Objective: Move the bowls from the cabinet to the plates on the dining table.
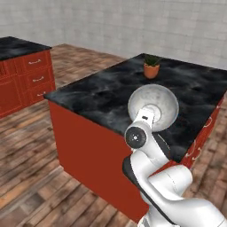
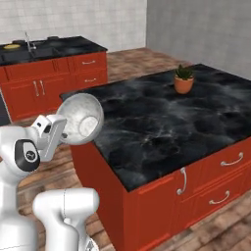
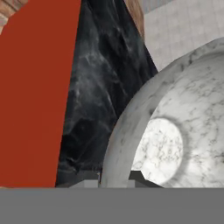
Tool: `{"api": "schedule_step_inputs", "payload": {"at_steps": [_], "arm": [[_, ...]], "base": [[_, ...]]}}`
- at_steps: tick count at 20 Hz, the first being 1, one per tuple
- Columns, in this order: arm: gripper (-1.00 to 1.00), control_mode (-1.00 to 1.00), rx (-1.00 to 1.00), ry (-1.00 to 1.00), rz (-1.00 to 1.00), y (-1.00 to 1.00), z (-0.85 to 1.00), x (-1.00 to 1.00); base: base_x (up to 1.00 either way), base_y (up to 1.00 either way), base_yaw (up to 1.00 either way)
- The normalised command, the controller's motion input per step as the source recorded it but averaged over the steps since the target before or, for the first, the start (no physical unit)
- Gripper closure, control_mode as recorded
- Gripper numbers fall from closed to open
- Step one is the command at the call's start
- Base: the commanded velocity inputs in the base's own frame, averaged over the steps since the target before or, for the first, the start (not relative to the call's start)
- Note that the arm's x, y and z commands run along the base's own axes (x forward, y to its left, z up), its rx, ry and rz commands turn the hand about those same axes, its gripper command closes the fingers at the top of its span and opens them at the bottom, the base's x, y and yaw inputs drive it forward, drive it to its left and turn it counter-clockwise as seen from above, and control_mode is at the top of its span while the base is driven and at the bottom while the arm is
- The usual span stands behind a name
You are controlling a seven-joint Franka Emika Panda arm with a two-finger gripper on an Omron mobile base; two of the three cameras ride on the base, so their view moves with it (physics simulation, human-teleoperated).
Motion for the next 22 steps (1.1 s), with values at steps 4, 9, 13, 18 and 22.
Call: {"api": "schedule_step_inputs", "payload": {"at_steps": [4,9,13,18,22], "arm": [[1.00,1.00,0.00,0.00,0.00,0.00,0.00,0.00],[1.00,1.00,0.00,0.00,0.00,0.00,0.00,0.00],[1.00,1.00,0.00,0.00,0.00,0.00,0.00,0.00],[1.00,1.00,0.00,0.00,0.00,0.00,0.00,0.00],[1.00,1.00,0.00,0.00,0.00,0.00,0.00,0.00]], "base": [[0.72,0.04,0.38],[0.49,0.47,0.22],[0.44,0.98,0.18],[0.52,0.95,0.18],[0.76,0.75,0.15]]}}
